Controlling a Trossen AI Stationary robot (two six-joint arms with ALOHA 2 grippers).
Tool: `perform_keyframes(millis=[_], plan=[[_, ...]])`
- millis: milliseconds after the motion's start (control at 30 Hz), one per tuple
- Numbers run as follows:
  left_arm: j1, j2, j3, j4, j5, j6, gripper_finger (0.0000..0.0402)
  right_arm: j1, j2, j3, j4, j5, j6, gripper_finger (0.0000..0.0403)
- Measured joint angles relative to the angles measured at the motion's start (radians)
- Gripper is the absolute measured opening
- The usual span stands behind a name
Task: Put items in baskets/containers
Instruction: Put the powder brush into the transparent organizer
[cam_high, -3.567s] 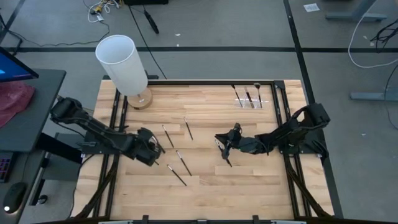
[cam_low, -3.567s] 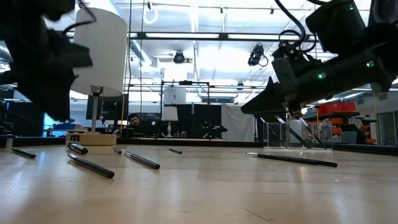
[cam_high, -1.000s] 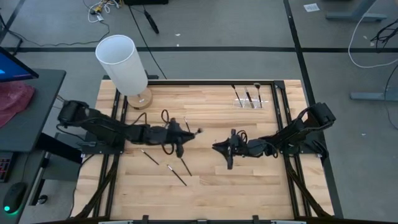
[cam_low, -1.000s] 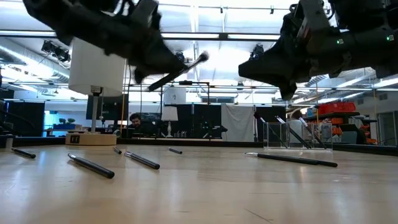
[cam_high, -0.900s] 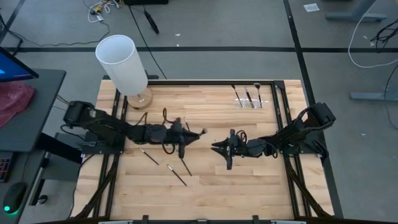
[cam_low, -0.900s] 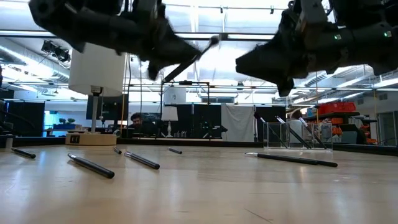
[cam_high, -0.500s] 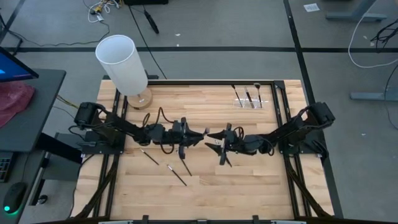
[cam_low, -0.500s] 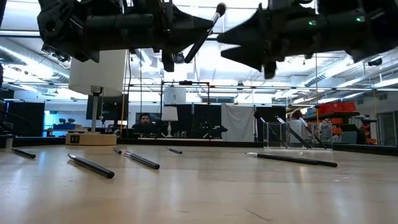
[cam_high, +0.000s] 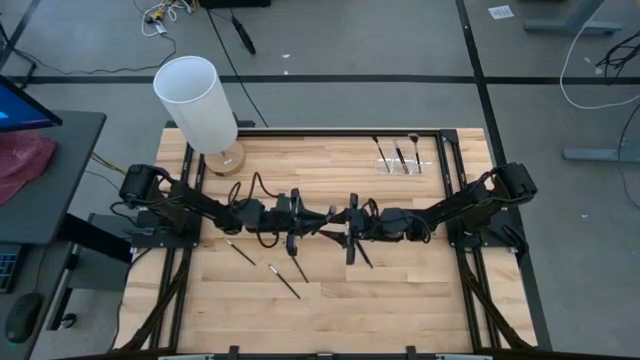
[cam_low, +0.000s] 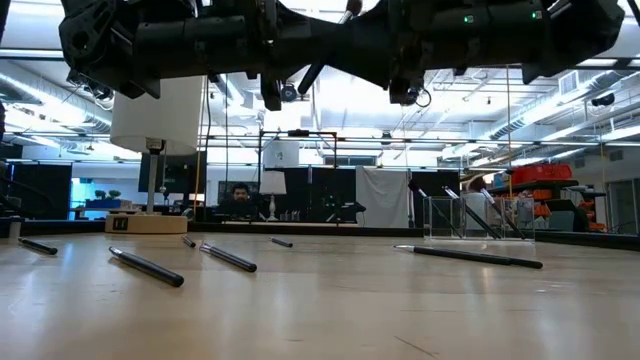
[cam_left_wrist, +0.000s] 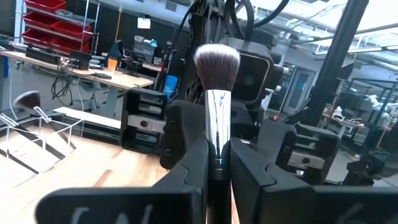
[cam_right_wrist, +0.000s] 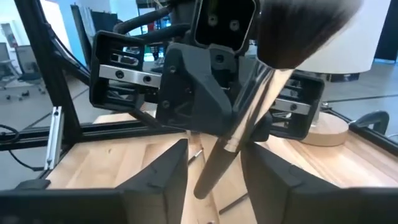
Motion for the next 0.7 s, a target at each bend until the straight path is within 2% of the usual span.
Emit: perform_keyframes(millis=[433,567,700], plan=[[0.0,-0.001,0.0,0.002,0.001,0.009,0.0044,-0.006,0.0,0.002,0.009,0.001,0.013,0.0045],[0.0,-0.001,0.0,0.0,0.001,0.008,0.0047,-0.008,0.0,0.002,0.008,0.001,0.029,0.0037],[0.0,-0.001,0.0,-0.012,-0.002,-0.003,0.0076,-0.008,0.0,0.002,-0.015,0.02,0.029,0.0035]])
